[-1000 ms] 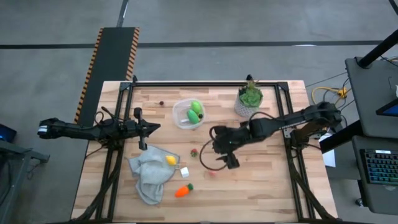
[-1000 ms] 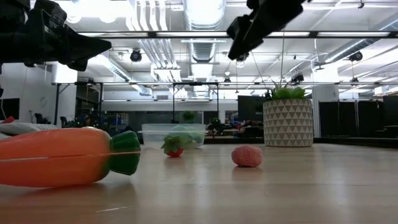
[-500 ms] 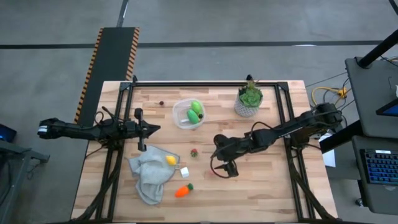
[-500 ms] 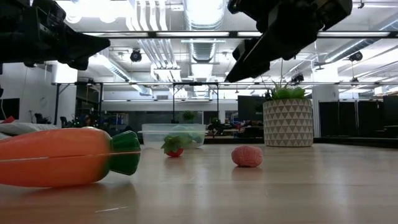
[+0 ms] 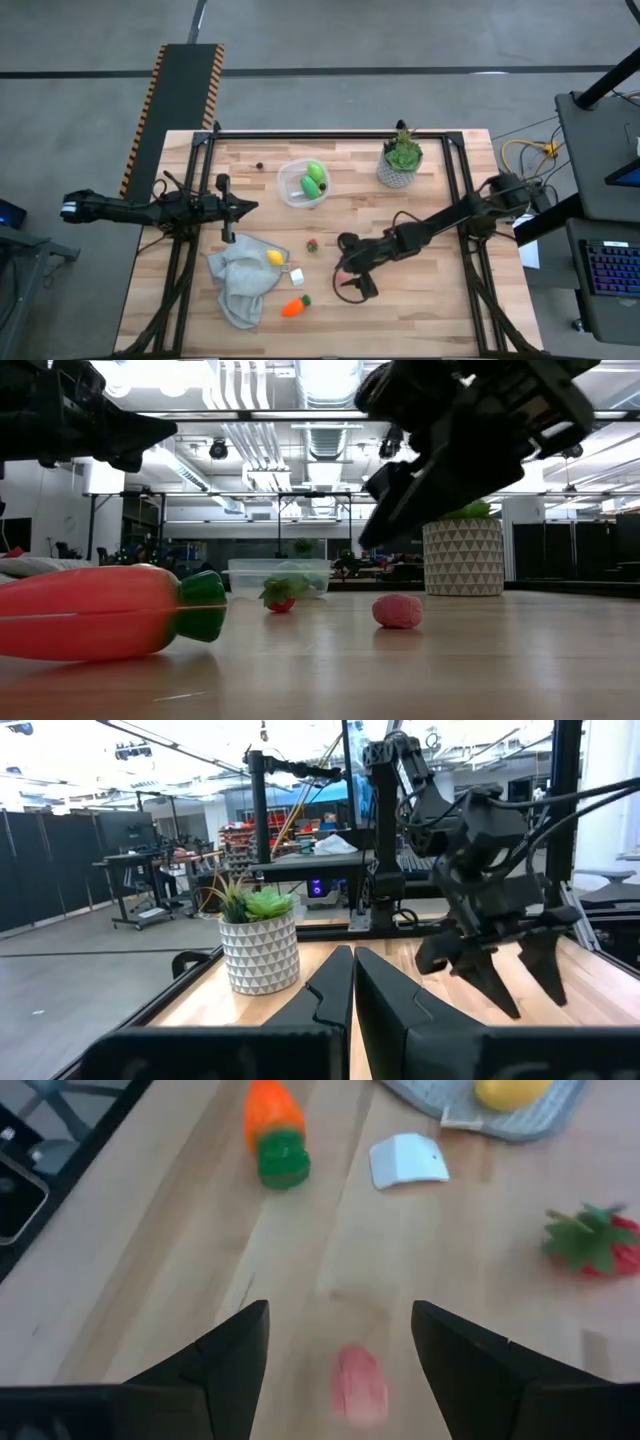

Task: Pick and placing Produce into tupperware
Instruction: Put the pink peach into the transparent bin

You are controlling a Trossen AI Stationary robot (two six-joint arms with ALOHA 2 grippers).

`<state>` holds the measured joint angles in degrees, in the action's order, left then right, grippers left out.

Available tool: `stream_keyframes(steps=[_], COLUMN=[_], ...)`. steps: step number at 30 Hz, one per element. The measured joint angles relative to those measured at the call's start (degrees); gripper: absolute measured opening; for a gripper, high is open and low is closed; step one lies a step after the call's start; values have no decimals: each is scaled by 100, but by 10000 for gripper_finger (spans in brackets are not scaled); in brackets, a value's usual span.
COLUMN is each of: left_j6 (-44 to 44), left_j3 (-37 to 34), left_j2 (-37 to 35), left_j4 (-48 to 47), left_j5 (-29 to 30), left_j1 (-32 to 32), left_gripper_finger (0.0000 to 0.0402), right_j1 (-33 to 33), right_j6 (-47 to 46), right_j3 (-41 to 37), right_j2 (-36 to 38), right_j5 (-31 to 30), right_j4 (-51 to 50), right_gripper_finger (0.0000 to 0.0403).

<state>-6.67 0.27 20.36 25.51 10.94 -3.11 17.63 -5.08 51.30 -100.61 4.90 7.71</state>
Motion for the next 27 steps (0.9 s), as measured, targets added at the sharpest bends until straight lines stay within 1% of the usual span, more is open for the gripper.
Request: stream_keyframes(steps=[11, 22, 27], left_j6=[28, 26, 28], left_j3=[0, 0, 0], left_j2=[28, 57, 59], left_j4=[-4, 0, 0], left_j5=[-20, -23, -28], left_j1=[0, -3, -2], left_gripper_finger=[0, 0, 0], right_j1=[0, -2, -2], right_j6=[-245, -307, -350], right_j3=[95, 91, 86], right_j2=[-629, -796, -803], right_j5=[-2, -16, -51], right_j4=[-44, -73, -90], right_gripper_finger=[235, 232, 215])
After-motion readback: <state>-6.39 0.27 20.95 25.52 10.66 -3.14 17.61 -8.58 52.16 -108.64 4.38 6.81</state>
